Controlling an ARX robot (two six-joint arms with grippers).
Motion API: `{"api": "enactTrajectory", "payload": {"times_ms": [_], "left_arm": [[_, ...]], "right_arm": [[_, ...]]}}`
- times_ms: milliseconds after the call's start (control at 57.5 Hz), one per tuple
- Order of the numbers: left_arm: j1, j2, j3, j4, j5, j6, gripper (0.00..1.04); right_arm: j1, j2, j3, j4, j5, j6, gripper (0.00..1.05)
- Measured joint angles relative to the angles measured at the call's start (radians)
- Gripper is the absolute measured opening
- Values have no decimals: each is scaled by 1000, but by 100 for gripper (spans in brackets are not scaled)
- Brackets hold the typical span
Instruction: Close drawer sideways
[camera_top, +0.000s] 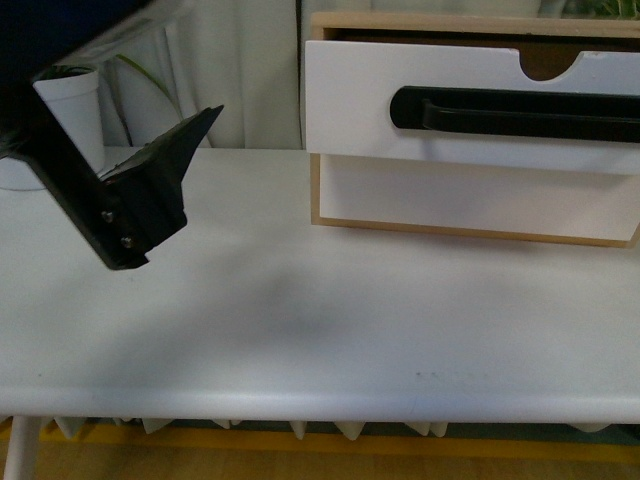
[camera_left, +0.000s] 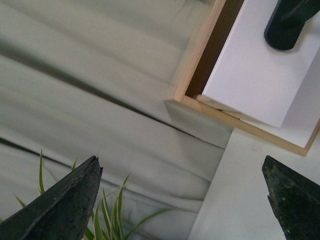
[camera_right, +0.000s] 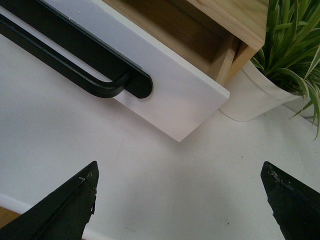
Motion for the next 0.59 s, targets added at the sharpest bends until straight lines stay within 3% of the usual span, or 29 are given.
{"api": "enactTrajectory", "payload": {"times_ms": [296, 591], "left_arm": [[-21, 84, 124, -106, 9, 171, 98], [-80, 87, 217, -232, -30, 230, 98]], "right_arm": [[-14, 75, 100, -63, -15, -78, 95], [-65, 106, 137, -77, -17, -120, 95]]}}
